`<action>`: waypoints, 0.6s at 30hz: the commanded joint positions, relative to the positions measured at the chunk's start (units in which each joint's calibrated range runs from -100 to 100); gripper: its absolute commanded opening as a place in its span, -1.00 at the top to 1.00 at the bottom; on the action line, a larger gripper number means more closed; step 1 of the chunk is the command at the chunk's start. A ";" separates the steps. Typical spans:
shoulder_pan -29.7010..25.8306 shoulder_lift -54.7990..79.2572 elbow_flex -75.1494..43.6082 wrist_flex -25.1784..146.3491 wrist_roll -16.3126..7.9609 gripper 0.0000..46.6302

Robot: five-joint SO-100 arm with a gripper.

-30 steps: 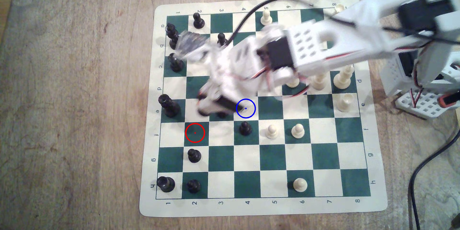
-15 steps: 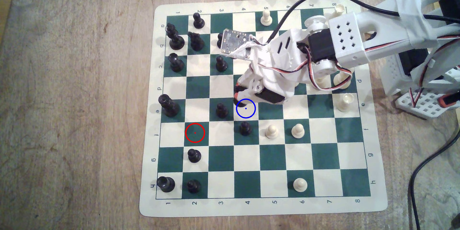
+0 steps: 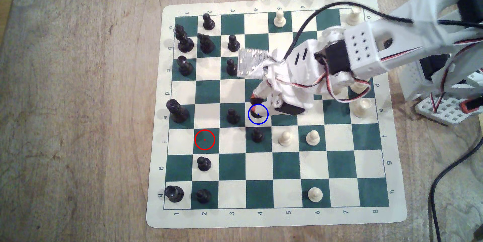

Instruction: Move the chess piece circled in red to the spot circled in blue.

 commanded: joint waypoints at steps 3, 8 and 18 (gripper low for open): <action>-0.99 1.91 -1.88 -1.89 1.03 0.99; -0.84 3.52 -3.06 -2.95 1.17 0.99; -0.21 3.18 -3.42 -3.28 1.32 0.99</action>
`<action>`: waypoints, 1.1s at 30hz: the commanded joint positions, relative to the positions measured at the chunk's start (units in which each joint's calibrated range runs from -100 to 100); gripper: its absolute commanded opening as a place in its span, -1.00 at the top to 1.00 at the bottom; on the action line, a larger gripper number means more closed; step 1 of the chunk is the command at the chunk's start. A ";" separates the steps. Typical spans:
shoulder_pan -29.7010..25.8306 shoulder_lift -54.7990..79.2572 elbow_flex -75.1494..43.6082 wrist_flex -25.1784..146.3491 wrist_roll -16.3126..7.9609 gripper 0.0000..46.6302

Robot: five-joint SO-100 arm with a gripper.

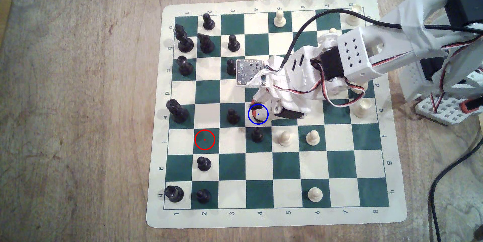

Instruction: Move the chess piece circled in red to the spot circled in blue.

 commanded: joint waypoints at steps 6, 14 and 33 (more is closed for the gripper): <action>0.22 -3.98 -3.15 0.42 0.00 0.99; -0.02 -7.72 -1.97 0.09 -0.24 0.99; -0.10 -1.26 -1.43 -4.00 -0.20 0.99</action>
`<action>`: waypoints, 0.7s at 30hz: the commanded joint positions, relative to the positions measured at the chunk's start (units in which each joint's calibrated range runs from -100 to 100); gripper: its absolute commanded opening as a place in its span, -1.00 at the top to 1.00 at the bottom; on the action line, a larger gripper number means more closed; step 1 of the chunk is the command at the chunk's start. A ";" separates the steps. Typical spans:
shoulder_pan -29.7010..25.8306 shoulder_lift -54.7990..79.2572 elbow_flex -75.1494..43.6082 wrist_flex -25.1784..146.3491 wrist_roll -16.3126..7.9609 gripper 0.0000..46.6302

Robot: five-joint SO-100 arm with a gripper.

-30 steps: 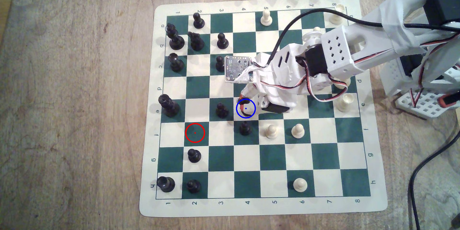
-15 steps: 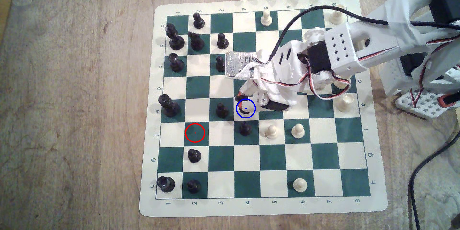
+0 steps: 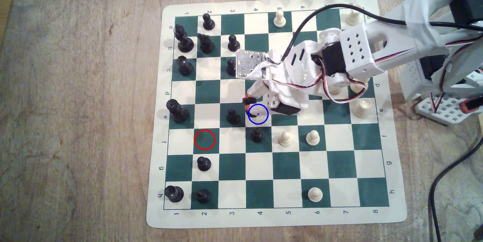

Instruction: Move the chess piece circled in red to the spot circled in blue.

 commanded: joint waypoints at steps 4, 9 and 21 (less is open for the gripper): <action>-1.61 1.26 -1.43 -2.18 -0.24 0.99; -1.69 1.35 -1.24 -1.85 -0.24 0.99; -0.98 0.33 -0.61 -0.79 0.15 0.98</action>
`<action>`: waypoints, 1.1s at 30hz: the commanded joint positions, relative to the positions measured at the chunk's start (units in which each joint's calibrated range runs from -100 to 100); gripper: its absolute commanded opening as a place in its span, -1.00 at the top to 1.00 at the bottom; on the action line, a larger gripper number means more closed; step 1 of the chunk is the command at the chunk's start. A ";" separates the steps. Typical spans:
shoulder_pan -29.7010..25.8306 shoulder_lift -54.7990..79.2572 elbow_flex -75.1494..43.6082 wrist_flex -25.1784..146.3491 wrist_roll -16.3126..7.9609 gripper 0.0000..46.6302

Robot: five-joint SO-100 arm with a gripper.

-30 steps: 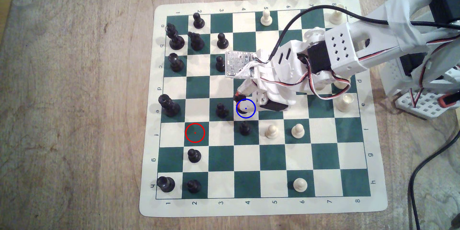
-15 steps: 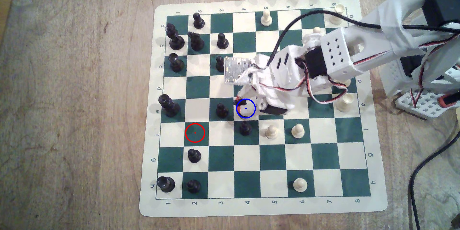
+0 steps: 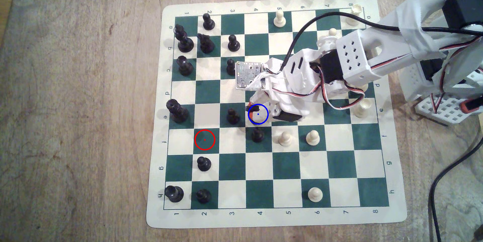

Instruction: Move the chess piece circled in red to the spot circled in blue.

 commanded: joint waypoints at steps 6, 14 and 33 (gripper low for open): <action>-0.12 -2.36 -0.52 1.64 0.15 0.96; 0.03 -3.04 0.02 1.80 -0.24 0.48; 2.30 -23.07 7.01 11.22 -0.59 0.49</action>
